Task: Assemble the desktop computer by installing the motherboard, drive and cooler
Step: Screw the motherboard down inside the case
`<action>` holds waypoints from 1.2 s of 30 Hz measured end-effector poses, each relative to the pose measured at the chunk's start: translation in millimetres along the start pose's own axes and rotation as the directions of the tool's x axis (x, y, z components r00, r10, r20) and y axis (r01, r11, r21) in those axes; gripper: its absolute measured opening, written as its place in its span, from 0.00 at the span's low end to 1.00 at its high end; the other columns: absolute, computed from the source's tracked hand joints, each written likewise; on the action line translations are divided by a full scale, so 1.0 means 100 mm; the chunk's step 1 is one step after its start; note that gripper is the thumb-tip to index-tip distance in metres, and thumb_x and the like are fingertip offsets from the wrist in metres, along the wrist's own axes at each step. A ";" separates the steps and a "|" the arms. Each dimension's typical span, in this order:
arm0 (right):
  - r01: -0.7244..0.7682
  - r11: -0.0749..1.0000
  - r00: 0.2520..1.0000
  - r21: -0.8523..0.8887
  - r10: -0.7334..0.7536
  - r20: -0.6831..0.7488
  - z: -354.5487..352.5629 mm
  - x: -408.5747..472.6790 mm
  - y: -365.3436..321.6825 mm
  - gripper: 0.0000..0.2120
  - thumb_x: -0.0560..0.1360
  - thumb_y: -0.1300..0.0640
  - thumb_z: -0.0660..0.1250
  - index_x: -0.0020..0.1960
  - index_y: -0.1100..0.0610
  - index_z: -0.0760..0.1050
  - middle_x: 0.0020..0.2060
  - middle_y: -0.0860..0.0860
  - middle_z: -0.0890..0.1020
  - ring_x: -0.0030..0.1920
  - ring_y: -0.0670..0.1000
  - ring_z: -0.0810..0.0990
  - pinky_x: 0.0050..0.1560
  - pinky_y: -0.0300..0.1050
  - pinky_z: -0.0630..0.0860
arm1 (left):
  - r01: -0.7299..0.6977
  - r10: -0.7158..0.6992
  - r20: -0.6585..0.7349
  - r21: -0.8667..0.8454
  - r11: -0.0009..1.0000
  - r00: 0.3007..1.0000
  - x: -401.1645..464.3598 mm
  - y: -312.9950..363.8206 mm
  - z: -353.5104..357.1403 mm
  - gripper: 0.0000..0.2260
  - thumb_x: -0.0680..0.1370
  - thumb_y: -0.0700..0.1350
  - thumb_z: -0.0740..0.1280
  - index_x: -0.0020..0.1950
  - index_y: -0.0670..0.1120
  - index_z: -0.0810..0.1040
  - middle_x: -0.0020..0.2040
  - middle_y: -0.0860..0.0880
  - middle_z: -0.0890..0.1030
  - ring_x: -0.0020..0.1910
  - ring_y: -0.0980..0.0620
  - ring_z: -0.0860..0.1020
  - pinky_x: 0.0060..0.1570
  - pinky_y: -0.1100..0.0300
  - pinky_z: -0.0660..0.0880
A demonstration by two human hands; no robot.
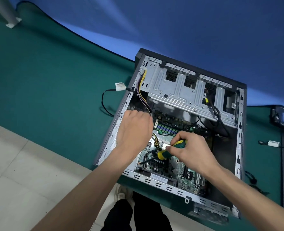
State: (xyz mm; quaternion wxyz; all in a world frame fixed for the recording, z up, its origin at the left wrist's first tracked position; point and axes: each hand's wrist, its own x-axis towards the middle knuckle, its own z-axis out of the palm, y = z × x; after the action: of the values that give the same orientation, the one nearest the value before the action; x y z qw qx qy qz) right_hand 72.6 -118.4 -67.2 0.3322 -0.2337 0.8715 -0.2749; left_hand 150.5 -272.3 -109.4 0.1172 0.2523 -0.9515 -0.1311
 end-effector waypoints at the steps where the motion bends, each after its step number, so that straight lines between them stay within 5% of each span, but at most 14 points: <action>1: 0.000 1.000 1.000 -0.009 0.000 0.000 0.00 0.00 0.00 0.08 0.70 0.54 0.74 0.36 0.51 0.75 0.22 0.48 0.77 0.16 0.43 0.66 0.19 0.34 0.61 | 0.002 -0.002 0.002 -0.003 1.000 1.000 0.00 0.00 0.00 0.15 0.81 0.45 0.55 0.37 0.47 0.74 0.34 0.49 0.78 0.36 0.49 0.72 0.50 0.55 0.63; 11: 0.123 0.950 0.991 -0.287 -0.105 0.079 0.06 -0.05 -0.22 0.08 0.71 0.48 0.71 0.40 0.47 0.71 0.32 0.46 0.80 0.30 0.46 0.76 0.32 0.41 0.73 | 0.011 -0.011 0.011 -0.020 1.000 1.000 0.01 0.01 -0.01 0.14 0.80 0.44 0.55 0.38 0.46 0.74 0.35 0.48 0.79 0.37 0.48 0.73 0.49 0.54 0.65; 16: 0.197 0.934 0.950 -0.299 -0.107 0.293 0.01 -0.08 -0.46 0.21 0.71 0.50 0.66 0.60 0.45 0.61 0.42 0.45 0.75 0.36 0.45 0.74 0.35 0.44 0.69 | 0.027 -0.026 0.010 -0.054 0.998 1.000 -0.01 -0.01 -0.01 0.14 0.81 0.43 0.54 0.40 0.43 0.75 0.36 0.45 0.79 0.40 0.45 0.73 0.54 0.55 0.64; 21: 0.237 0.827 0.971 -0.511 -0.186 0.149 0.08 -0.15 -0.56 0.14 0.79 0.41 0.56 0.54 0.52 0.66 0.40 0.50 0.78 0.40 0.54 0.77 0.38 0.47 0.70 | 0.035 -0.038 -0.034 -0.088 0.996 0.999 -0.02 0.00 -0.02 0.12 0.80 0.40 0.58 0.38 0.42 0.75 0.34 0.44 0.78 0.39 0.44 0.74 0.55 0.53 0.66; 25: 0.245 0.843 0.958 -0.479 -0.133 0.255 0.09 -0.20 -0.60 0.18 0.77 0.47 0.60 0.63 0.49 0.60 0.51 0.50 0.77 0.45 0.54 0.76 0.43 0.47 0.71 | 0.026 -0.029 -0.039 -0.085 0.996 0.999 -0.02 -0.01 -0.03 0.12 0.80 0.41 0.58 0.37 0.43 0.75 0.33 0.45 0.77 0.37 0.45 0.74 0.53 0.55 0.66; 30: 0.163 0.816 0.985 -0.554 -0.099 0.144 0.11 -0.19 -0.58 0.15 0.79 0.41 0.56 0.55 0.53 0.65 0.37 0.48 0.77 0.39 0.53 0.77 0.38 0.47 0.71 | 0.026 -0.027 -0.006 -0.121 0.992 1.000 -0.03 -0.01 -0.05 0.13 0.81 0.42 0.57 0.38 0.43 0.74 0.34 0.46 0.77 0.38 0.46 0.73 0.53 0.55 0.67; 33: 0.142 0.875 0.975 -0.463 -0.043 0.217 0.07 -0.18 -0.58 0.15 0.78 0.46 0.60 0.59 0.51 0.61 0.37 0.46 0.74 0.36 0.49 0.75 0.35 0.46 0.67 | 0.025 -0.025 0.008 -0.134 0.991 1.000 -0.03 -0.03 -0.06 0.13 0.81 0.43 0.56 0.40 0.43 0.75 0.35 0.46 0.78 0.39 0.47 0.73 0.54 0.55 0.66; 36: 0.123 0.808 0.992 -0.576 -0.086 0.091 0.09 -0.21 -0.55 0.17 0.79 0.41 0.55 0.53 0.55 0.67 0.33 0.48 0.73 0.35 0.53 0.74 0.34 0.46 0.67 | -0.019 0.029 0.117 -0.078 0.997 0.993 0.04 -0.07 -0.08 0.14 0.83 0.45 0.53 0.45 0.44 0.75 0.41 0.47 0.80 0.43 0.47 0.76 0.56 0.57 0.65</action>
State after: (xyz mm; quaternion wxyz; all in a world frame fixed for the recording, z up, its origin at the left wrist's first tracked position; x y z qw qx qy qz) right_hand 105.6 -149.3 -28.3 0.2559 -0.3797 0.8890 -0.0066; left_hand 152.4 -281.5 -103.5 0.0719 0.2279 -0.9541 -0.1807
